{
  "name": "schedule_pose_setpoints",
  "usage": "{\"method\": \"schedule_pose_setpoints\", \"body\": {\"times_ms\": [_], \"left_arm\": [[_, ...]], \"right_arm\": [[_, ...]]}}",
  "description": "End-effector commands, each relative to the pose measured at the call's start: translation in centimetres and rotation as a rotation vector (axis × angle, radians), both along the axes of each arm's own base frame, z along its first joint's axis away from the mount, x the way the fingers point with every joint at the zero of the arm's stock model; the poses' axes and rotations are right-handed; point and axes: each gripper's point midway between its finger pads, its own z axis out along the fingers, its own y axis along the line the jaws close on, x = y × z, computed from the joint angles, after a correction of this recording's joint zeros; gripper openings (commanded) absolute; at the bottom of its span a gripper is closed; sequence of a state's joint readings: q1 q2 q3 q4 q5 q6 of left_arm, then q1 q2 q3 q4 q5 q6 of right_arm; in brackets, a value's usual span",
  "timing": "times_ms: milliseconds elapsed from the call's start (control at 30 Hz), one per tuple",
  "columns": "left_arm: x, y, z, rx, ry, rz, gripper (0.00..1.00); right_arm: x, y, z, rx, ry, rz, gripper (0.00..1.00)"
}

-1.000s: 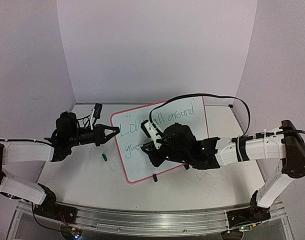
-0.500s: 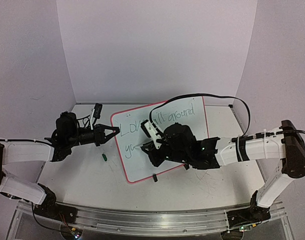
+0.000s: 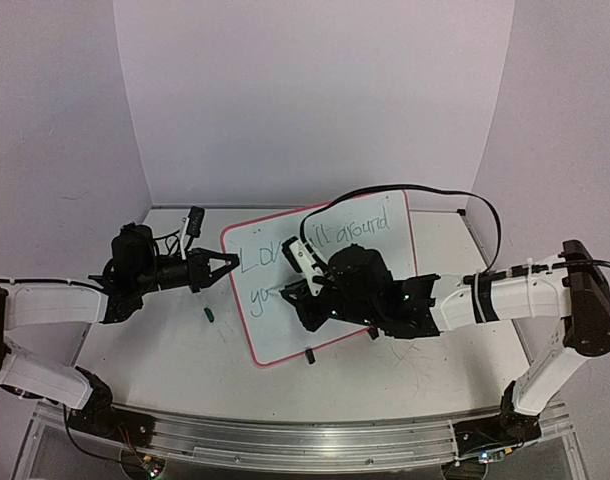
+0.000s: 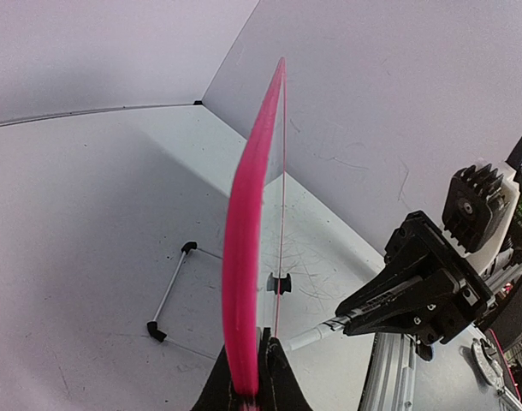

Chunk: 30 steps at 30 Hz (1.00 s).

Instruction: Write a sentence on the whiteboard

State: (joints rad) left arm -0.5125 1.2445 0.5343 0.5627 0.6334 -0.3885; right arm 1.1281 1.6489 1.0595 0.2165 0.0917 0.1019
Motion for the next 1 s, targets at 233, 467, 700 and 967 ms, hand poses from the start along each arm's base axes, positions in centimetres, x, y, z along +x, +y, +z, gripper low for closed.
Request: {"method": "schedule_pose_setpoints", "body": {"times_ms": [233, 467, 700, 967], "left_arm": [[0.4, 0.7, -2.7, 0.109, 0.008, 0.037, 0.0], [0.3, 0.8, -2.6, 0.109, 0.005, 0.04, 0.0], [0.4, 0.7, -2.4, 0.106, 0.0, 0.038, 0.0], [0.4, 0.6, -2.4, 0.107, 0.001, 0.036, 0.0]], "right_arm": [[1.3, 0.3, 2.3, 0.067, -0.038, -0.032, 0.0], [1.1, 0.5, 2.4, 0.068, -0.038, -0.014, 0.0], [0.9, 0.8, 2.3, 0.068, -0.031, 0.002, 0.0], [0.9, 1.2, 2.1, 0.069, -0.023, 0.013, 0.0]]}}
